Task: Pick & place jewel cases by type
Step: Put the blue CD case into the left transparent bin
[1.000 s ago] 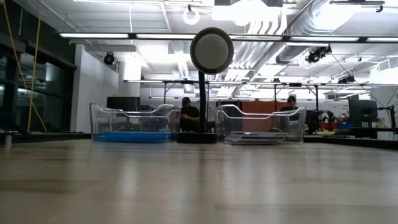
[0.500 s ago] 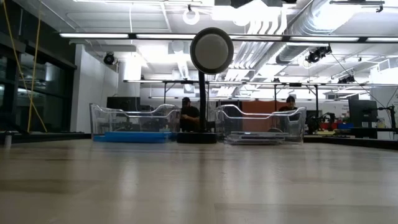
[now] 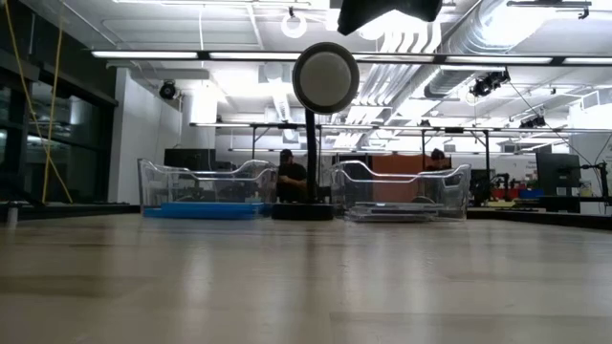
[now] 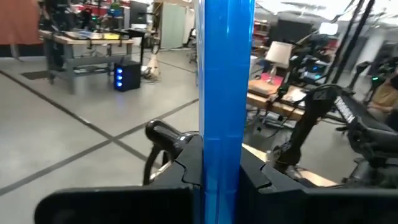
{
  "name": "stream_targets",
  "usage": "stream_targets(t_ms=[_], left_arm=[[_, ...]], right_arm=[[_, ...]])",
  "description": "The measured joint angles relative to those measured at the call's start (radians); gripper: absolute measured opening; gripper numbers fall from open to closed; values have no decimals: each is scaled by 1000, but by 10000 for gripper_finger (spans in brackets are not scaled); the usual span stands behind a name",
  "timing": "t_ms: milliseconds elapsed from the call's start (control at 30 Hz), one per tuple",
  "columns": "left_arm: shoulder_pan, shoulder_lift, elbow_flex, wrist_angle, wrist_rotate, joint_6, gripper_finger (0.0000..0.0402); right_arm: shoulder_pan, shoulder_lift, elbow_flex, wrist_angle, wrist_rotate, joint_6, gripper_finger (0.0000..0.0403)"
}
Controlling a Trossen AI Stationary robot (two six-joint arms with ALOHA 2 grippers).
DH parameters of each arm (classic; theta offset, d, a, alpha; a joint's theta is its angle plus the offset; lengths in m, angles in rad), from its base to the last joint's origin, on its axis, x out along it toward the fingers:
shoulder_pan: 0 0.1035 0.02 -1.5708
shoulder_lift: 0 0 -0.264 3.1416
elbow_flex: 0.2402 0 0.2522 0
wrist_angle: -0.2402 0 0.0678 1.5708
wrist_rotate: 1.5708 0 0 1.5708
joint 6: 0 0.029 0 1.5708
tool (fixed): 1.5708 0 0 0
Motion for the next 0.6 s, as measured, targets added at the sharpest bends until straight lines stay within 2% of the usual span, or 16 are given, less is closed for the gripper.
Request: stream_targets(t_ms=[167,367,500,600], left_arm=[[0,12,6,-27,-72,1,26],[0,57,-42,-29,-67,-30,26],[64,130,-67,-24,6,-68,26],[176,197,-69,13,150,-68,26]], right_arm=[[-30,0,0,30,-21,-29,0],[-47,0,0,37,-36,-49,0],[-47,0,0,37,-36,-51,0],[-46,0,0,37,-36,-51,0]])
